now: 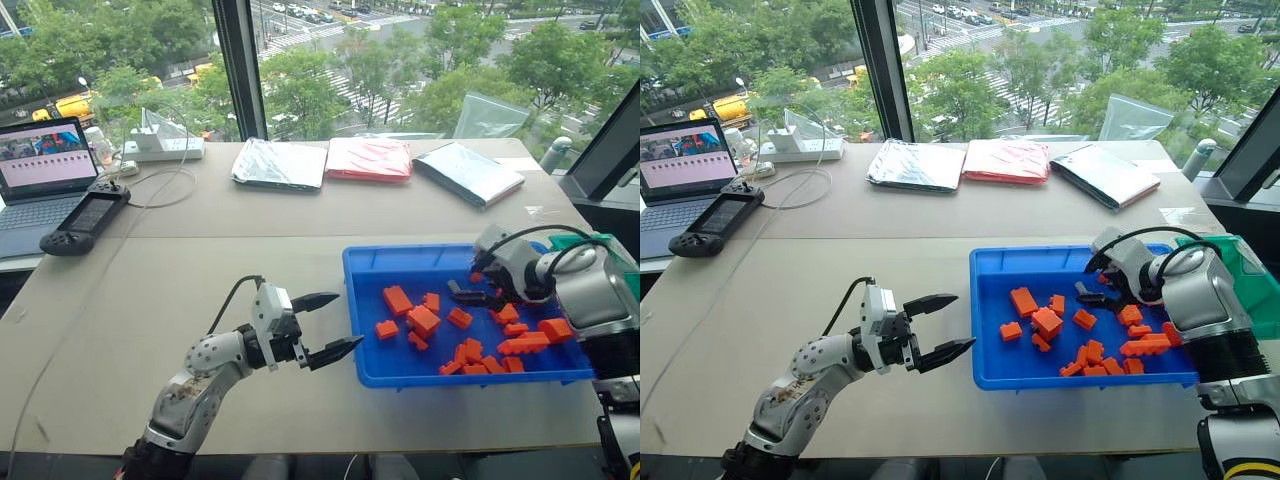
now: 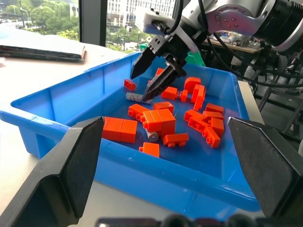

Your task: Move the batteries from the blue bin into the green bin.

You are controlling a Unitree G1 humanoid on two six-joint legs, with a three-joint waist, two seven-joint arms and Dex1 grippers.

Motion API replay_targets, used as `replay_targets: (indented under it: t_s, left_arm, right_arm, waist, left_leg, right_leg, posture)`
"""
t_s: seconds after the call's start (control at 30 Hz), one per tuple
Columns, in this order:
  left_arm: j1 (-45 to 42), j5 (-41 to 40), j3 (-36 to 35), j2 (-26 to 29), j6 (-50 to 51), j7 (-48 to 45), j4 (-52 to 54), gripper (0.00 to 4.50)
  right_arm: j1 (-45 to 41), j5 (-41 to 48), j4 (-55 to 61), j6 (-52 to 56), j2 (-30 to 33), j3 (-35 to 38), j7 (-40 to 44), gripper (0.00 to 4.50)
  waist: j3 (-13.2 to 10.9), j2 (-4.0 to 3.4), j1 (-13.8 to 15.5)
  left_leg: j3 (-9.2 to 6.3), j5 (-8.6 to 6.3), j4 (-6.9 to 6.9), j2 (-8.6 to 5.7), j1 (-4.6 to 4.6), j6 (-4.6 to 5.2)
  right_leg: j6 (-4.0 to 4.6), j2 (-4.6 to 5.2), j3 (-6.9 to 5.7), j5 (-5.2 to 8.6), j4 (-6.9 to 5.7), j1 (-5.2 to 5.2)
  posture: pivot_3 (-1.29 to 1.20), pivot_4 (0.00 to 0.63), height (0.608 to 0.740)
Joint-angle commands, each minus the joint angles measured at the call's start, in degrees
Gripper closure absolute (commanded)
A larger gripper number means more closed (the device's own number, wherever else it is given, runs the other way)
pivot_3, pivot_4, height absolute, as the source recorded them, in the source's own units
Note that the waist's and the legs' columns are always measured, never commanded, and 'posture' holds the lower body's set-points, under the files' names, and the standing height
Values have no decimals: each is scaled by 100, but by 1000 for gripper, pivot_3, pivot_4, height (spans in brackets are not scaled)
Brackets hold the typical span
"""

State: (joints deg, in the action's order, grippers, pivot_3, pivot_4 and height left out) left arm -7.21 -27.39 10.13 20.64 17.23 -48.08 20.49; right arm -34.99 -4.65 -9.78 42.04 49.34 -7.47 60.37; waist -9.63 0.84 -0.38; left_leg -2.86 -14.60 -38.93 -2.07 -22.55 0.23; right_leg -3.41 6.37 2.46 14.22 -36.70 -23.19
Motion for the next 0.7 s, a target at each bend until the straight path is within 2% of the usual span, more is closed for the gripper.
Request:
replay_targets:
  t_s: [0.03,0.17,0.4,0.6,0.7]
  left_arm:
    - [-13,-94,-16,-6,2,16,223,0]
    - [-26,-89,-20,-2,14,18,231,0]
    - [-37,-97,-22,2,20,9,215,0]
    - [-31,-105,-26,7,34,6,216,0]
    - [-34,-107,-32,14,29,-5,209,0]
  right_arm:
    - [36,138,67,75,-57,-19,-42,556]
    - [53,170,-24,71,-149,-108,-162,1739]
    - [6,160,-160,54,-237,-180,-273,4145]
    - [-12,208,-31,93,-191,20,-459,4247]
    - [-161,405,227,273,-178,520,-726,4247]
  waist:
    - [0,0,-38]
    - [0,1,-56]
    - [1,1,-44]
    - [1,1,-43]
    - [1,1,-43]
  left_leg:
    - [0,0,0,1,1,0]
    - [0,0,1,5,9,0]
    - [0,0,-1,4,16,0]
    - [0,0,-1,4,16,0]
    - [1,0,-1,4,15,0]
  right_leg:
    - [0,-1,0,0,0,1]
    - [1,-6,2,0,-2,5]
    - [0,-6,2,0,-2,14]
    - [0,-6,2,0,-2,14]
    - [0,-6,2,0,-2,12]
  posture:
    - [0,150,740]
    - [0,150,740]
    - [0,150,740]
    - [0,150,740]
    - [0,150,740]
